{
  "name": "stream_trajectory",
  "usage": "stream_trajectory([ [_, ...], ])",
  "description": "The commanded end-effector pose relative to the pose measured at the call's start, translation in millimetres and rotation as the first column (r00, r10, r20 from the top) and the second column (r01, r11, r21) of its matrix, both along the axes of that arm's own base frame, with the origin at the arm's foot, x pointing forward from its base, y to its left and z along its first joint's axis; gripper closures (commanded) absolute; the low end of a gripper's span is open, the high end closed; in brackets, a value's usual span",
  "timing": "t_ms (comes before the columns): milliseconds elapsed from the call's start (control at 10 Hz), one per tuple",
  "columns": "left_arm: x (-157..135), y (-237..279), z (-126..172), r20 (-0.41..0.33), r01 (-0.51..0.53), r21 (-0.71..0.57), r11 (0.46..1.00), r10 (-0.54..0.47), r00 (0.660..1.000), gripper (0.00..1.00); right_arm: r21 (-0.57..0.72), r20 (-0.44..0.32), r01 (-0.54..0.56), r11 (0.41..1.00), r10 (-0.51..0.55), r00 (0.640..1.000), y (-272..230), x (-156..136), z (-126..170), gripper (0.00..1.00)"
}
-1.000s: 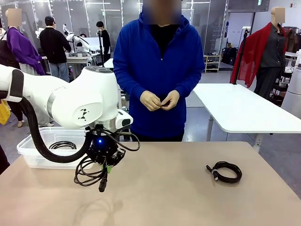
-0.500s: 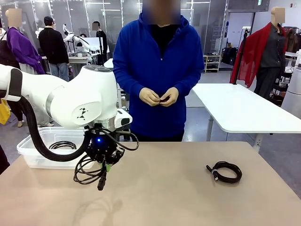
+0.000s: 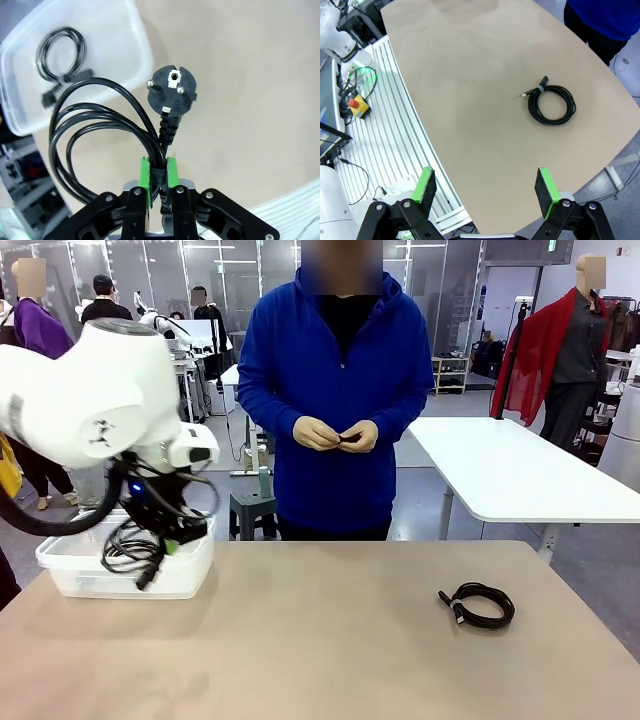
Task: Organize and store the cables.
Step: Place the Power Cable into the Organizing box.
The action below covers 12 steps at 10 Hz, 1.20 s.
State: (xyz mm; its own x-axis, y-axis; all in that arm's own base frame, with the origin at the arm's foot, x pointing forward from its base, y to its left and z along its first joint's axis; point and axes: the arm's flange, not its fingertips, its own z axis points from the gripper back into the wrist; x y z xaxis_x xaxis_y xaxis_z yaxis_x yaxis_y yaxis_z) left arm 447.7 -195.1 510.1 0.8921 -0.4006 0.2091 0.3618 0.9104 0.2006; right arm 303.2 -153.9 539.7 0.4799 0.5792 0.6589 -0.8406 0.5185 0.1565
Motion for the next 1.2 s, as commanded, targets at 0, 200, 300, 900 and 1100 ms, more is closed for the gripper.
stream_trajectory([
  [0,21.5,33.3,15.9,0.054,0.088,0.020,0.996,-0.089,0.995,0.85,0.011,0.013,-0.013,1.000,0.013,1.000,-1.4,0.2,0.3,0.00],
  [200,54.1,64.5,24.5,0.054,0.026,0.046,0.999,-0.029,0.998,0.85,0.011,0.013,-0.013,1.000,0.013,1.000,-1.4,0.2,0.3,0.00],
  [300,67.3,74.6,25.9,0.025,-0.018,0.018,1.000,0.018,1.000,0.85,0.011,0.013,-0.013,1.000,0.013,1.000,-1.4,0.2,0.3,0.00],
  [900,70.6,87.8,20.3,0.031,-0.022,0.009,1.000,0.022,0.999,0.85,0.011,0.013,-0.013,1.000,0.013,1.000,-1.4,0.2,0.3,0.00],
  [1100,70.6,87.8,20.3,0.031,-0.022,0.009,1.000,0.022,0.999,0.85,0.011,0.013,-0.013,1.000,0.013,1.000,-1.4,0.2,0.3,0.00],
])
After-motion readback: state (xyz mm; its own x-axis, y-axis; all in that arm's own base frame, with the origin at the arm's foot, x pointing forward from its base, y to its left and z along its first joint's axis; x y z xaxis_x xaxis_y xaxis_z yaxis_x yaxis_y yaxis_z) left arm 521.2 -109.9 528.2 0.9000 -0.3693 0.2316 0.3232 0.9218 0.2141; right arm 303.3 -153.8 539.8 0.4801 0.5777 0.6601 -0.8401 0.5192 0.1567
